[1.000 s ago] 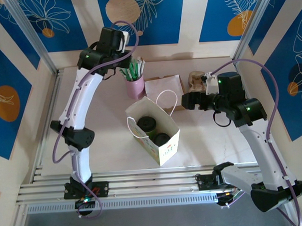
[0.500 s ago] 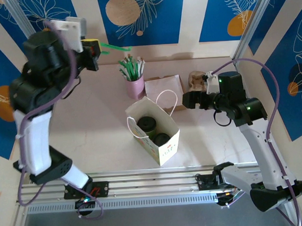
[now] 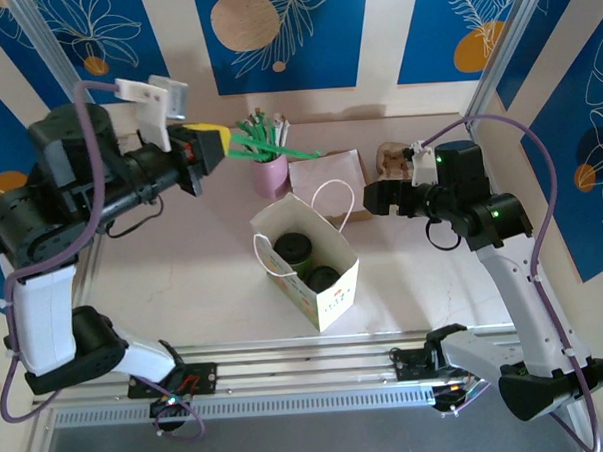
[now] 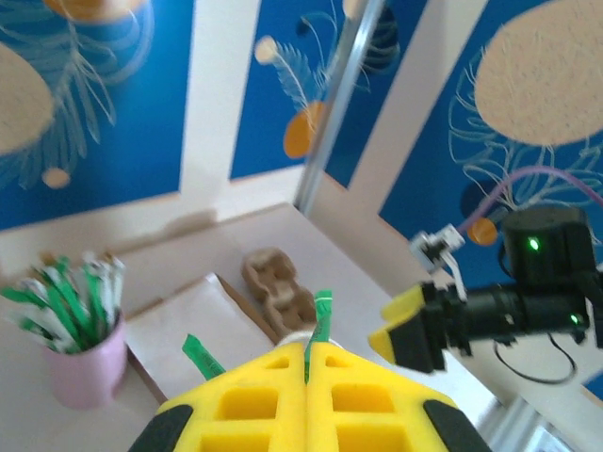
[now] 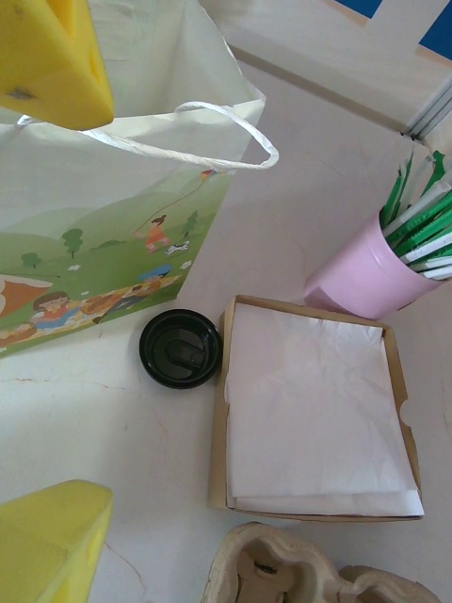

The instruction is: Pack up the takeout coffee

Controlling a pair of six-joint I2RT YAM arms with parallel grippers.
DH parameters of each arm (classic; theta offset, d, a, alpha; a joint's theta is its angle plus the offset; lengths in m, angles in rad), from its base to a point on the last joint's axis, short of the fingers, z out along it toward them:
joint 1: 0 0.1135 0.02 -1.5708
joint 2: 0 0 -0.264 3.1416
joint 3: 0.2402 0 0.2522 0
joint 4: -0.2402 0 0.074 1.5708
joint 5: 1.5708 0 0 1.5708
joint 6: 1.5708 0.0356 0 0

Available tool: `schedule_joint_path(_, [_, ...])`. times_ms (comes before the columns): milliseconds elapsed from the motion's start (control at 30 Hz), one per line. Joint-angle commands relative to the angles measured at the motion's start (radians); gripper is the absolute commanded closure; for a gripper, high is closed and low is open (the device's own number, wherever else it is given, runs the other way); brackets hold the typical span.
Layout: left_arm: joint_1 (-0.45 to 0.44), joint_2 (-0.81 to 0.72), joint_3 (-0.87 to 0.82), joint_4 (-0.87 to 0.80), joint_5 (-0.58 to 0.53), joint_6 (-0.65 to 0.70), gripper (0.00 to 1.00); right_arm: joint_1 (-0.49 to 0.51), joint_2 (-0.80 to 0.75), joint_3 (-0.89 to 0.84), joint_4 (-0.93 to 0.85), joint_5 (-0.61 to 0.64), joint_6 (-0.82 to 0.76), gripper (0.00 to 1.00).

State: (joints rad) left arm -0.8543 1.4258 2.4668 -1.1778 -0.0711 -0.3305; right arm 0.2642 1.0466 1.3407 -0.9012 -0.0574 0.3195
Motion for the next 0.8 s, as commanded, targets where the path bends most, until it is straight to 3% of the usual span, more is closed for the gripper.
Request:
schedule_joint_path(0, [-0.035, -0.059, -0.049, -0.033, 0.04, -0.064, 1.0, -0.003, 0.002, 0.021, 0.004, -0.023, 0.001, 0.04])
schedule_joint_path(233, [-0.037, -0.114, -0.15, -0.086, 0.11, -0.115, 1.0, -0.005, -0.001, 0.02, 0.002, -0.03, -0.001, 0.05])
schedule_joint_path(400, [-0.04, -0.162, -0.33, 0.003, 0.173, -0.159, 1.0, -0.001, 0.0, 0.014, 0.011, -0.043, 0.009, 0.05])
schedule_joint_path(767, [-0.048, -0.18, -0.514, 0.068, 0.146, -0.177, 1.0, 0.017, -0.007, -0.016, 0.016, -0.048, 0.014, 0.05])
